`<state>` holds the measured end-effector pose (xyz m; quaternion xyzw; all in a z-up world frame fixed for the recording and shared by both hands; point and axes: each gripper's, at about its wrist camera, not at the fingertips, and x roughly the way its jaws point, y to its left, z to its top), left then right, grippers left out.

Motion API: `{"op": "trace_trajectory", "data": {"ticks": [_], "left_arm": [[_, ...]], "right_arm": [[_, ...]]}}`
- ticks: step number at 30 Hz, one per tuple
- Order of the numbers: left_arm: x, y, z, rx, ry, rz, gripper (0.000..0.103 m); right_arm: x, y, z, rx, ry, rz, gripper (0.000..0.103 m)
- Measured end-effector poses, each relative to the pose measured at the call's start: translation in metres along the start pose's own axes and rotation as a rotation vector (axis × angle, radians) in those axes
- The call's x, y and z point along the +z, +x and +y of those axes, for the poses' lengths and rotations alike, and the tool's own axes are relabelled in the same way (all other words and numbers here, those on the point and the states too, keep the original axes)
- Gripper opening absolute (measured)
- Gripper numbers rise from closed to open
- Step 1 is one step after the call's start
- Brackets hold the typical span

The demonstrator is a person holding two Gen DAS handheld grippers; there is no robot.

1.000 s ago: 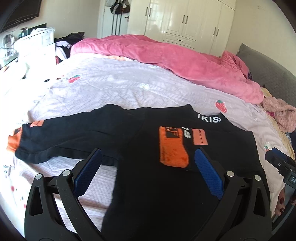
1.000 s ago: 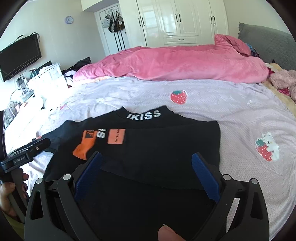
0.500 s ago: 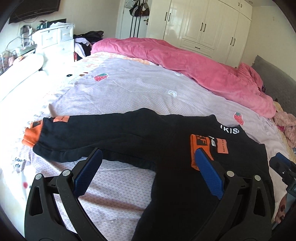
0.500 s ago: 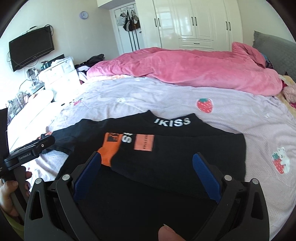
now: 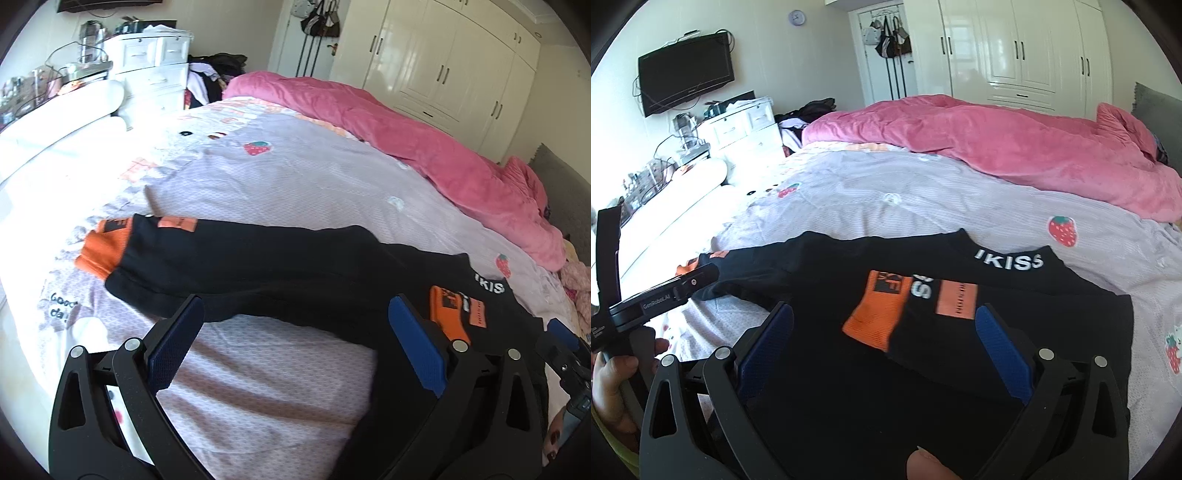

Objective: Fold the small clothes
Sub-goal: 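Move the left gripper to the other orange cuff and grasp it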

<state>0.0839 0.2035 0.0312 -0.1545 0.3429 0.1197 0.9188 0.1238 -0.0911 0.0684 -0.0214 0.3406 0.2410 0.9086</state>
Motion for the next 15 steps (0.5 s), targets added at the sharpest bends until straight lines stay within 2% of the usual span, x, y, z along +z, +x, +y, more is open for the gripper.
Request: {"op": "trace_trajectory", "data": {"ticks": [15], "left_arm": [[0.0, 0.008, 0.078, 0.05, -0.208, 0.004, 0.094]], "right_arm": [[0.002, 0.037, 0.056, 0.069, -0.082, 0.044, 0.098]]}}
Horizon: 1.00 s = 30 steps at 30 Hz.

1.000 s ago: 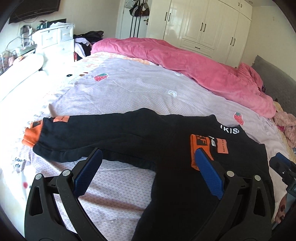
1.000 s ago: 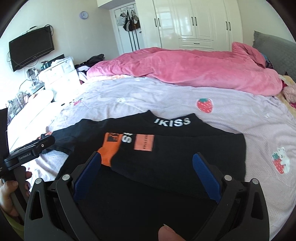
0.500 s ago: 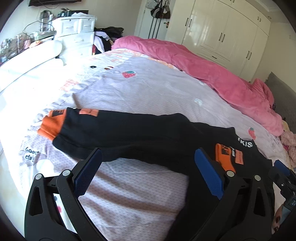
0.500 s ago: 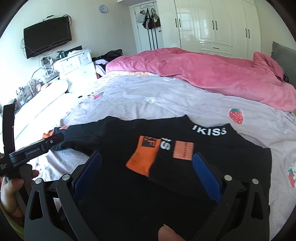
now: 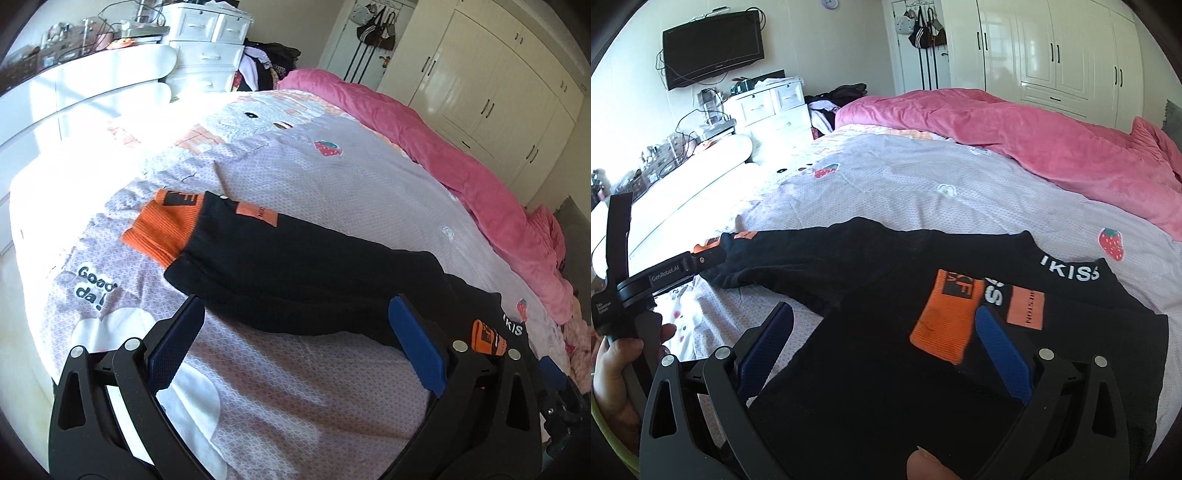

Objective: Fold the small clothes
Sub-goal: 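Move the left gripper to the other orange cuff and grasp it, then lift the held sleeve and fold it across the body with the left gripper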

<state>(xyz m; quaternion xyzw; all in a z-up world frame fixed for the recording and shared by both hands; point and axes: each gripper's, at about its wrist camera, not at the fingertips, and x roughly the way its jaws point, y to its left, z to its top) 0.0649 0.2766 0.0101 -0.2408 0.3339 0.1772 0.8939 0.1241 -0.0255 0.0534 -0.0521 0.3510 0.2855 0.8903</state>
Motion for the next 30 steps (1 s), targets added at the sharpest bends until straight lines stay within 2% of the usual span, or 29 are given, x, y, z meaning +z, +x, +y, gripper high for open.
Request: {"op": "trace_trajectory", "data": {"ticks": [10, 16, 20, 22, 24, 25, 26, 27, 28, 30], "left_arm": [[0.001, 0.011, 0.045, 0.03, -0.141, -0.003, 0.094], [0.0, 0.016, 0.066, 0.009, -0.235, -0.013, 0.094], [0.006, 0.015, 0.079, -0.013, -0.295, -0.064, 0.093], [0.014, 0.017, 0.082, 0.006, -0.296, -0.084, 0.083], [0.021, 0.021, 0.084, 0.027, -0.291, -0.091, 0.067], [0.024, 0.025, 0.084, 0.034, -0.289, -0.089, 0.063], [0.027, 0.03, 0.084, 0.041, -0.281, -0.08, 0.048], [0.028, 0.033, 0.083, 0.034, -0.276, -0.076, 0.023], [0.028, 0.035, 0.083, 0.027, -0.274, -0.08, 0.008], [0.025, 0.026, 0.083, -0.011, -0.28, -0.11, 0.005]], "right_arm": [[0.004, 0.02, 0.016, 0.027, -0.022, 0.018, 0.098], [-0.001, 0.03, 0.016, 0.032, -0.019, 0.04, 0.098], [-0.005, 0.038, 0.01, 0.018, -0.007, 0.063, 0.098], [-0.006, 0.041, 0.007, 0.015, -0.001, 0.072, 0.098], [-0.007, 0.041, 0.004, 0.014, 0.007, 0.072, 0.098], [-0.008, 0.04, 0.002, 0.015, 0.012, 0.072, 0.098], [-0.009, 0.04, 0.0, 0.013, 0.018, 0.072, 0.098], [-0.01, 0.04, -0.003, 0.012, 0.024, 0.074, 0.098], [-0.01, 0.039, -0.005, 0.011, 0.03, 0.075, 0.098], [-0.012, 0.037, -0.01, 0.01, 0.047, 0.075, 0.098]]}}
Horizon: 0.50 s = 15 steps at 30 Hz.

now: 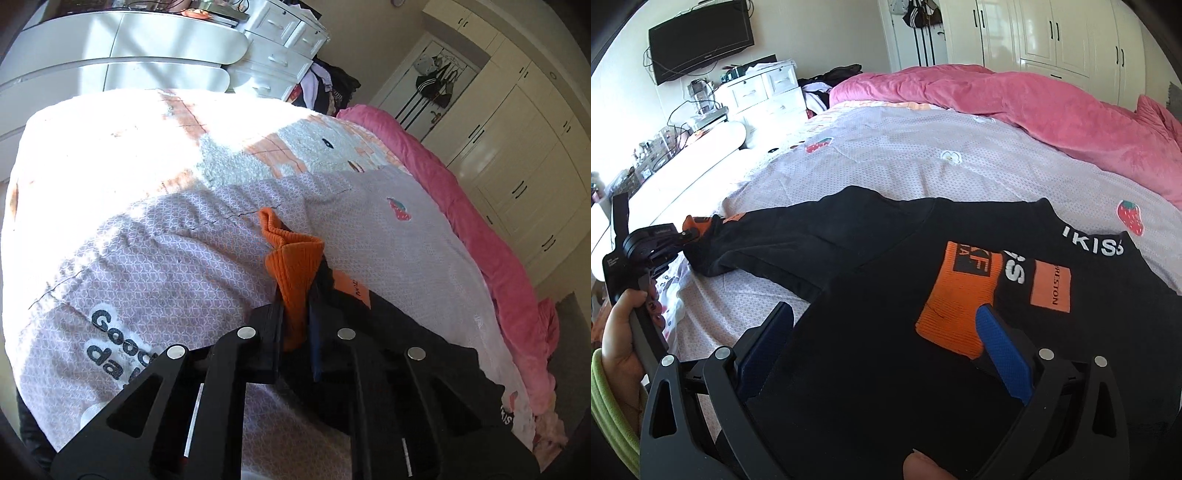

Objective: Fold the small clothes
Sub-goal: 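Lift the held sleeve and fold it across the body with the left gripper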

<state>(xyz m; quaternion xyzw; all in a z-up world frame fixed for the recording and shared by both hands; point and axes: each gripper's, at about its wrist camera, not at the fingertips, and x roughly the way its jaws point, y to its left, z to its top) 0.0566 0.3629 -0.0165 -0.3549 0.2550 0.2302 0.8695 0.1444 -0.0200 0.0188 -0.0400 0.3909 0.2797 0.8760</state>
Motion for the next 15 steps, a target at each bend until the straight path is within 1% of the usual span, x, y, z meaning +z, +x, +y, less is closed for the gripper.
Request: {"op": "trace_trajectory", "data": {"ticks": [2, 5, 11, 14, 15], "left_arm": [[0.0, -0.016, -0.008, -0.048, 0.022, -0.046, 0.005], [-0.002, -0.032, -0.029, -0.096, 0.082, -0.085, 0.005], [-0.017, -0.06, -0.077, -0.217, 0.159, -0.087, 0.005], [-0.025, -0.07, -0.104, -0.299, 0.182, -0.07, 0.005], [-0.028, -0.07, -0.111, -0.315, 0.194, -0.066, 0.005]], "right_arm": [[-0.003, -0.003, -0.007, 0.0, 0.021, -0.001, 0.098], [-0.009, -0.007, -0.016, 0.0, 0.05, 0.002, 0.098], [-0.022, -0.024, -0.041, -0.012, 0.104, -0.001, 0.098], [-0.028, -0.033, -0.06, -0.016, 0.151, -0.005, 0.098], [-0.029, -0.036, -0.065, -0.018, 0.163, -0.008, 0.098]]}}
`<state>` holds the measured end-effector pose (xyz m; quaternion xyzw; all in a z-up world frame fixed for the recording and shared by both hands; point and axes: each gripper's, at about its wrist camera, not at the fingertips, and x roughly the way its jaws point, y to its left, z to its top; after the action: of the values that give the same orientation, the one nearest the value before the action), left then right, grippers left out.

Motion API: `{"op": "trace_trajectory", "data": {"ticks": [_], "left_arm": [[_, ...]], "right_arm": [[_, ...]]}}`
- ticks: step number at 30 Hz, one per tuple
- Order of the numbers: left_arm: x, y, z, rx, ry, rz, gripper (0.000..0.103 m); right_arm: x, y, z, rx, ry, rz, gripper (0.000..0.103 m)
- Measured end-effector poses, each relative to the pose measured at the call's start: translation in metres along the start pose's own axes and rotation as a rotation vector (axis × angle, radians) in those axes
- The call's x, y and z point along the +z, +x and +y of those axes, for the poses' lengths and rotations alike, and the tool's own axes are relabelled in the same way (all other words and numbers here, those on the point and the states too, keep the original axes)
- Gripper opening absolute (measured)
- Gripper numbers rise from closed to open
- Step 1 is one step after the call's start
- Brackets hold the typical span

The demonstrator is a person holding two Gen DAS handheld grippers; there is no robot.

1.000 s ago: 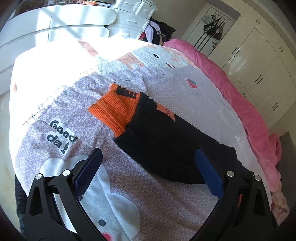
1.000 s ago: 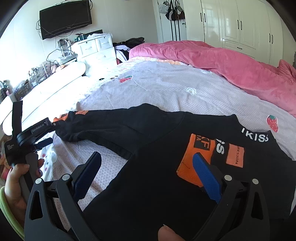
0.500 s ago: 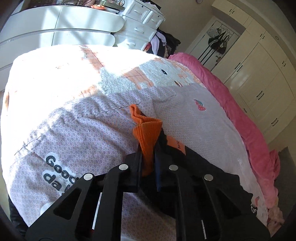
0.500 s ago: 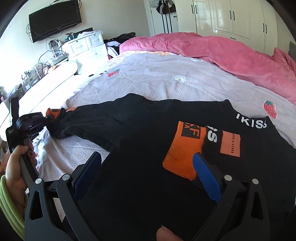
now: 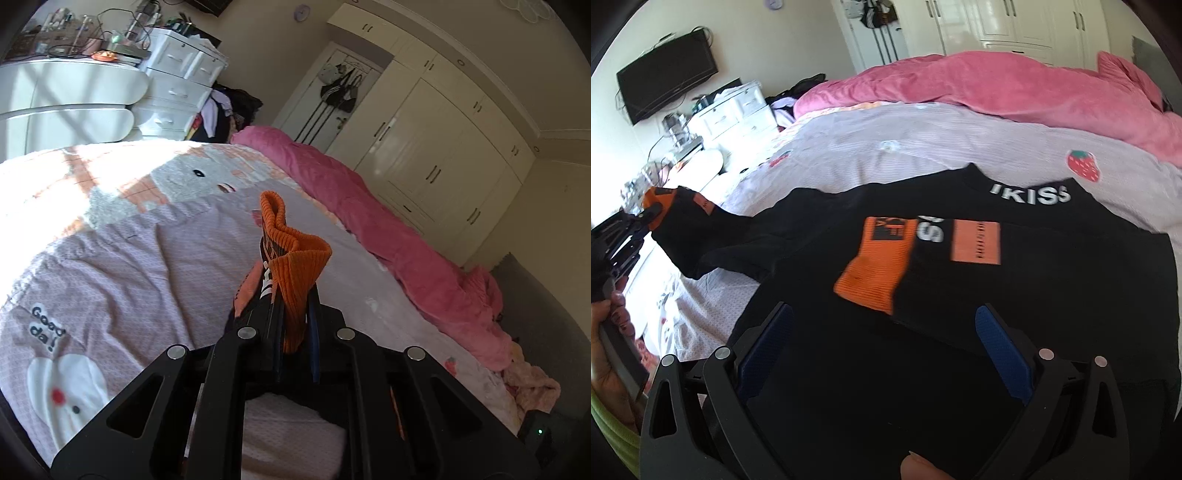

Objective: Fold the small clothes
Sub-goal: 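Lift the held sleeve and fold it across the body with the left gripper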

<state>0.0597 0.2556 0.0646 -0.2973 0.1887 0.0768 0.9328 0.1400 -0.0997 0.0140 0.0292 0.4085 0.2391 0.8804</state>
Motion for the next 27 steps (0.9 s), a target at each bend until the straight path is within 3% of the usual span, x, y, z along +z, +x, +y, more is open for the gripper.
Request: {"op": "trace_trajectory", "data": {"ticks": [7, 20, 23, 26, 27], "left_arm": [[-0.018, 0.004, -0.077, -0.169, 0.088, 0.07, 0.005], [-0.099, 0.049, -0.14, -0.272, 0.262, 0.297, 0.005], [-0.122, 0.062, -0.148, -0.296, 0.307, 0.41, 0.016], [-0.135, 0.061, -0.149, -0.309, 0.333, 0.44, 0.022], [-0.135, 0.06, -0.148, -0.311, 0.337, 0.444, 0.028]], "right_arm": [[-0.003, -0.03, -0.044, -0.046, 0.073, -0.055, 0.098], [-0.011, -0.065, -0.1, -0.12, 0.176, -0.116, 0.098], [-0.011, -0.069, -0.103, -0.127, 0.183, -0.124, 0.098], [-0.012, -0.07, -0.103, -0.128, 0.188, -0.125, 0.098], [-0.012, -0.07, -0.102, -0.128, 0.188, -0.124, 0.098]]}}
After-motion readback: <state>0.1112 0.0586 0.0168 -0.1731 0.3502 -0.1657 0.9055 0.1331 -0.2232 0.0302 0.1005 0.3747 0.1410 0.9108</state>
